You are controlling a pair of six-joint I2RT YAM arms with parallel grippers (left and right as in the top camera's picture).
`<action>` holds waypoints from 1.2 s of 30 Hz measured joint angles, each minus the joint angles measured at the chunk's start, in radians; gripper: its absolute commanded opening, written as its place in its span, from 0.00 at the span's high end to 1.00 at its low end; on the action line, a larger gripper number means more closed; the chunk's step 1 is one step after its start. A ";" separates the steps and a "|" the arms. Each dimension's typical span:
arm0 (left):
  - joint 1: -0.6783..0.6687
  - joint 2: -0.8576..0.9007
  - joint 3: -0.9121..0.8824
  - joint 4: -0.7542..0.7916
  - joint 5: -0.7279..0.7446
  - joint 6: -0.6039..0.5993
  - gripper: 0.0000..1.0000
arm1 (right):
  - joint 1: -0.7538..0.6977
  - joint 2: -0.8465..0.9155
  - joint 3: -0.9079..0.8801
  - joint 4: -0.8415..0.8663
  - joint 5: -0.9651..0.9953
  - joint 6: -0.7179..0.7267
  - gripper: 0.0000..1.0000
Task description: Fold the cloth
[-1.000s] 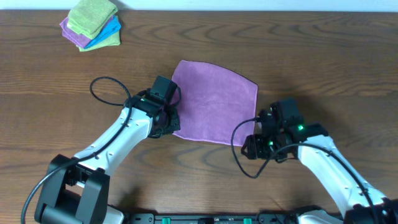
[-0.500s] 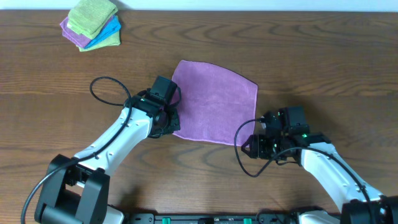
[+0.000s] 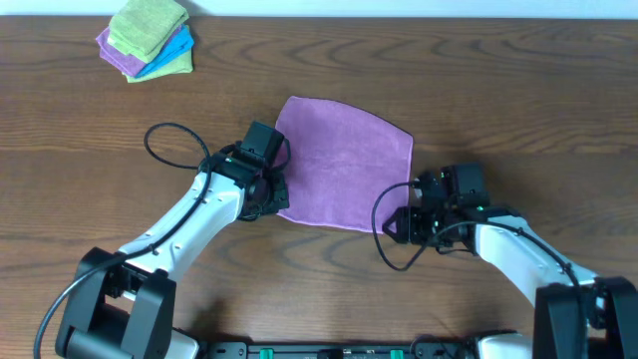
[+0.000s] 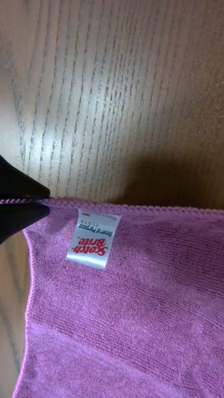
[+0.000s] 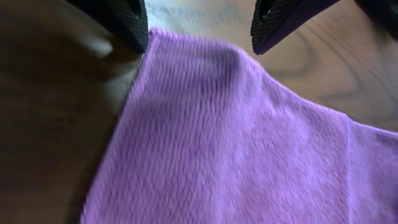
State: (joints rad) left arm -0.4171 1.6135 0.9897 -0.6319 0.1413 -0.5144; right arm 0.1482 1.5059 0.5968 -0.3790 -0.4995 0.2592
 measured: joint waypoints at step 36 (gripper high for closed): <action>0.000 0.000 0.000 0.038 -0.048 0.000 0.94 | -0.024 0.078 0.021 -0.063 -0.142 0.045 0.55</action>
State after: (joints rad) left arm -0.4171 1.6135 0.9897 -0.5941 0.0933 -0.5144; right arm 0.1238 1.5841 0.6174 -0.4423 -0.6418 0.3038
